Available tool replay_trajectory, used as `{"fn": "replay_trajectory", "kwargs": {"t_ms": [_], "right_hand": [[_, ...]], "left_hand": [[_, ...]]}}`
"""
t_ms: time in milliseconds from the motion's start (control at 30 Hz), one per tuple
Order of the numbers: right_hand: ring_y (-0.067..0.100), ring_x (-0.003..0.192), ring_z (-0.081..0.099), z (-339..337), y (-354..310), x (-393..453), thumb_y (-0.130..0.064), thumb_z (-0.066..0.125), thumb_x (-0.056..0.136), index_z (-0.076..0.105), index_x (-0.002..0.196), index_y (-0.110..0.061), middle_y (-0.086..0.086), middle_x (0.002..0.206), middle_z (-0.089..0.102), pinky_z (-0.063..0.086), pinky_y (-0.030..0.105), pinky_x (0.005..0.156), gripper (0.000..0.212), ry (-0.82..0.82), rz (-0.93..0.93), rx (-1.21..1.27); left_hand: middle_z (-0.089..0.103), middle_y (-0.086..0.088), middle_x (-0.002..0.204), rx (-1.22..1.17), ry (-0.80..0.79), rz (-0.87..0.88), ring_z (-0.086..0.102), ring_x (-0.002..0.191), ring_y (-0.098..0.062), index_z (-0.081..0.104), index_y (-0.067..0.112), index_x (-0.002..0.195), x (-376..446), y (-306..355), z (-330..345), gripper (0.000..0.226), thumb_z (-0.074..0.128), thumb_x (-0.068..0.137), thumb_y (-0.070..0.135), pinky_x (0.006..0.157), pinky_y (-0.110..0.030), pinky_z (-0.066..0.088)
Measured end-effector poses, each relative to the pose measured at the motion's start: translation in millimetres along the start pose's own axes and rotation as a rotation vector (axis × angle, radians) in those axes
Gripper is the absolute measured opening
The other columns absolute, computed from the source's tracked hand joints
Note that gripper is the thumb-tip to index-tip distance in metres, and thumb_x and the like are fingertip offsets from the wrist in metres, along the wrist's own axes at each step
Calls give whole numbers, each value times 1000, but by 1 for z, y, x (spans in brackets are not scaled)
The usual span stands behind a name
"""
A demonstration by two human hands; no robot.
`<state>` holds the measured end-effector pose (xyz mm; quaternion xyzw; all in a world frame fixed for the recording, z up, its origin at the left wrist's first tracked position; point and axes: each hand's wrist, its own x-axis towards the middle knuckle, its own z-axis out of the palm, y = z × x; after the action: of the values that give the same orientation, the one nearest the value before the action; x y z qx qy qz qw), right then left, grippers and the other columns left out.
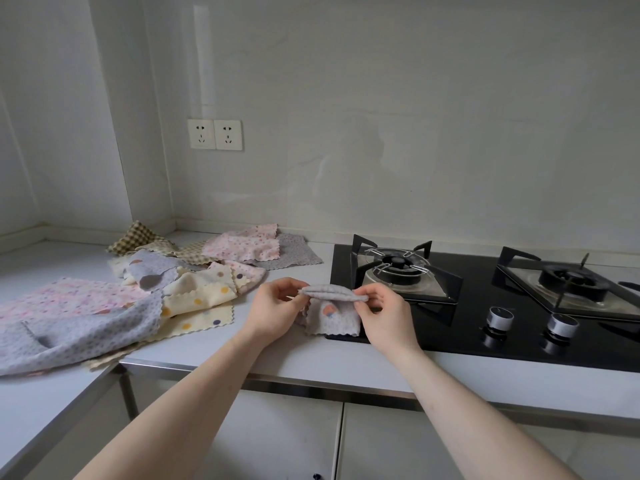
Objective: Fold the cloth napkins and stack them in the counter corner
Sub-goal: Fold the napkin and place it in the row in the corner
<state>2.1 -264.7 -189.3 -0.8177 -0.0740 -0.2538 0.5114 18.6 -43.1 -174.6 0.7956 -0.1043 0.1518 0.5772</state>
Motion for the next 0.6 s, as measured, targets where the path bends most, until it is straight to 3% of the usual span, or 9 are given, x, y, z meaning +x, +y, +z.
{"fn": "replay_trajectory", "kwargs": {"t_ms": [267, 433, 600], "right_hand": [[5, 85, 69, 1, -4, -2, -12, 68, 88, 65, 85, -32, -22, 106, 71, 59, 35, 81, 20, -25, -2, -89], [6, 97, 65, 3, -4, -4, -16, 62, 81, 63, 78, -28, -14, 97, 70, 55, 35, 81, 12, -70, -4, -196], [8, 107, 51, 4, -4, -3, -31, 59, 87, 61, 71, -24, -23, 112, 62, 45, 31, 83, 18, -100, 20, -383]], "left_hand": [[76, 9, 90, 155, 31, 9, 67, 77, 4, 76, 21, 87, 5, -4, 4, 9, 71, 89, 14, 64, -6, 46], [73, 14, 93, 413, -5, -2, 68, 88, -4, 70, 36, 76, 2, -9, 6, 10, 63, 71, 39, 80, -26, 54], [62, 11, 103, 575, -33, 32, 63, 91, -12, 67, 37, 76, 3, -7, 6, 4, 69, 79, 34, 80, -28, 49]]}}
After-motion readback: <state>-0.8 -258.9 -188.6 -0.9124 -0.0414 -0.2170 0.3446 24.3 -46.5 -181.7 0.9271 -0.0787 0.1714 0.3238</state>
